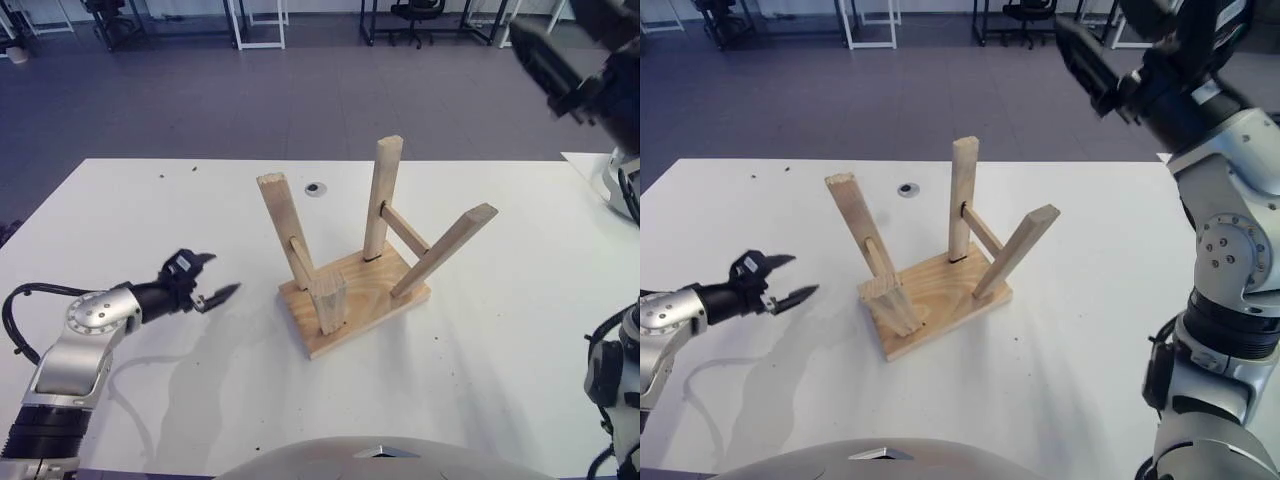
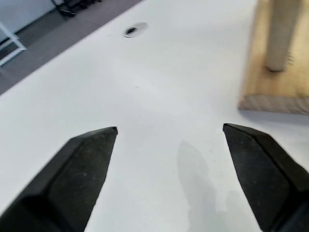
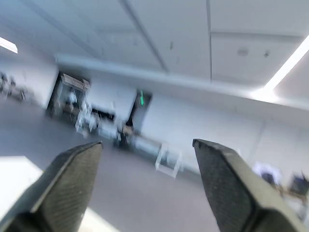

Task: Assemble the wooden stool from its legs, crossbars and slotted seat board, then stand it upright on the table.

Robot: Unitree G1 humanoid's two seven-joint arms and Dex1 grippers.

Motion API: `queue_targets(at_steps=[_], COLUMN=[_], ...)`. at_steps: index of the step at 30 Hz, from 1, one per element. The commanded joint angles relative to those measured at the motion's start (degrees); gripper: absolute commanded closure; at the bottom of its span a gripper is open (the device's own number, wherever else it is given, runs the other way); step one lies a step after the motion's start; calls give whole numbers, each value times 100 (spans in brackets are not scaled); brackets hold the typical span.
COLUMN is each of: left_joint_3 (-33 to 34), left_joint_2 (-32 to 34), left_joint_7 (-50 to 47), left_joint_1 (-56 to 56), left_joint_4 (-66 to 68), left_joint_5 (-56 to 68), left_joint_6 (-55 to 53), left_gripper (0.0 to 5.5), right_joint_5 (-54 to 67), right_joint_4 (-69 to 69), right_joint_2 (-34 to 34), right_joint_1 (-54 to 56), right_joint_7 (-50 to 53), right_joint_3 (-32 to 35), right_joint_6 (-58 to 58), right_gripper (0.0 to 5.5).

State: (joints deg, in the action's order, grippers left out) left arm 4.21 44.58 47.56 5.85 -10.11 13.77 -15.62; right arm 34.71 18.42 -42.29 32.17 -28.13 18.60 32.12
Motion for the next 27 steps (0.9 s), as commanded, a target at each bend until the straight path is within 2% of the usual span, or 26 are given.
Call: queue_targets(at_steps=[1, 3, 5, 8, 11, 17, 21, 27], left_joint_3=[-824, -1386, -1799, -2054, -1634, -962, -1105, -1461], left_joint_2=[-62, -323, -631, -1133, -1548, -1286, -970, -1267], left_joint_7=[113, -128, -339, -795, -1304, -1418, -1141, -1172], left_joint_1=[-22, -287, -538, -1095, -1415, -366, 434, 136], left_joint_4=[-257, 13, 301, 1027, 1701, 1298, 513, -108], left_joint_5=[-445, -930, -1289, -1627, -1461, -1248, -1302, -1128], left_joint_6=[-171, -199, -247, -172, -22, 37, -99, -734], left_gripper=[145, 145, 145, 145, 145, 145, 145, 145], right_joint_5=[-1106, -1962, -2413, -2484, -2356, -2563, -2681, -2577], right_joint_4=[-2025, -3023, -3412, -3178, -2870, -2543, -2240, -1572], right_joint_2=[72, 318, 521, 644, 645, 680, 797, 879], right_joint_1=[-1425, -2033, -2422, -2916, -3207, -3691, -3962, -3942], right_joint_7=[-906, -1248, -1483, -1896, -2064, -1453, -1029, -1135], right_joint_3=[-1004, -1833, -2323, -2594, -2559, -2251, -2215, -2405], right_joint_6=[-946, -2072, -2779, -3094, -3090, -2929, -2785, -2470], right_gripper=[199, 199, 199, 199, 199, 199, 199, 199])
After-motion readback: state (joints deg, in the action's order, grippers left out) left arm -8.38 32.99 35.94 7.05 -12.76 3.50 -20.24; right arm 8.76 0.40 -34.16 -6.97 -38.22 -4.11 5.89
